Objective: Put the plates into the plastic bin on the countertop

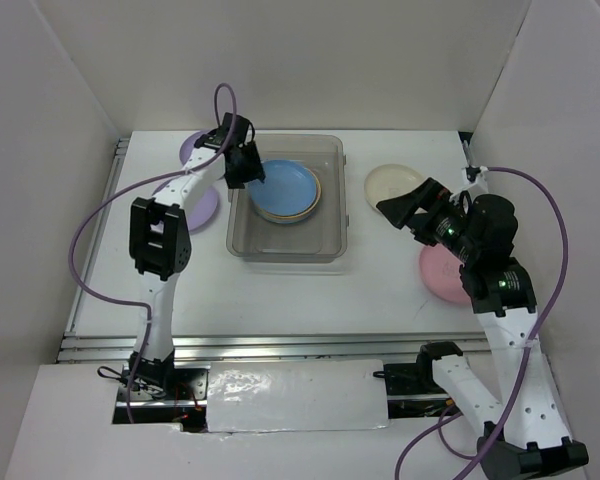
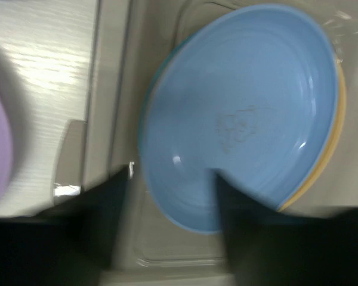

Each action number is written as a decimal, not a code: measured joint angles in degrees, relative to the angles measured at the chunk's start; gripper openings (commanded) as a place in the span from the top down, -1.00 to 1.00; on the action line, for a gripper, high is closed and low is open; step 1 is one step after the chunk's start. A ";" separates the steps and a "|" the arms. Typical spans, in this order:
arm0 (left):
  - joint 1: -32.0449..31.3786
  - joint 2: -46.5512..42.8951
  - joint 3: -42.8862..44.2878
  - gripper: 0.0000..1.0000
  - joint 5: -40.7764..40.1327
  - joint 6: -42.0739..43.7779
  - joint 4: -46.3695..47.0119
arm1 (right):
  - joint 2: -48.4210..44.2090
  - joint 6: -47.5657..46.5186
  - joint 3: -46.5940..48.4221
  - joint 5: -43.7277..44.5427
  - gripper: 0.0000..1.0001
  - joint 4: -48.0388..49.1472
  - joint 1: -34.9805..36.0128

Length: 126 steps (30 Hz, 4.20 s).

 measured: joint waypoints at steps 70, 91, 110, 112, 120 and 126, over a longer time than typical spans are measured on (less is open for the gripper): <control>6.14 -25.05 -4.09 1.00 -9.44 -6.75 8.68 | -0.39 -2.49 -5.70 1.44 -1.00 1.55 4.66; -2.84 -3.32 3.43 0.72 -3.06 -1.51 -2.67 | -3.41 -3.82 -2.67 -1.92 -1.00 -1.31 -1.79; 0.59 -16.98 -5.22 -0.98 -8.85 -3.91 0.57 | -2.95 -3.80 -2.84 -4.15 -1.00 -1.16 -1.84; 5.55 -20.81 -8.11 -0.99 -8.76 -5.88 1.84 | -2.97 -3.76 -3.50 -4.57 -1.00 -0.31 -1.81; 23.56 -8.98 -6.45 -0.98 -5.92 -9.44 11.91 | -1.77 -3.72 -5.88 -8.20 -1.00 1.92 -1.81; 25.18 -0.31 -9.55 -0.99 0.04 -9.88 18.88 | 1.01 -4.72 -6.56 -11.34 -1.00 3.26 -1.75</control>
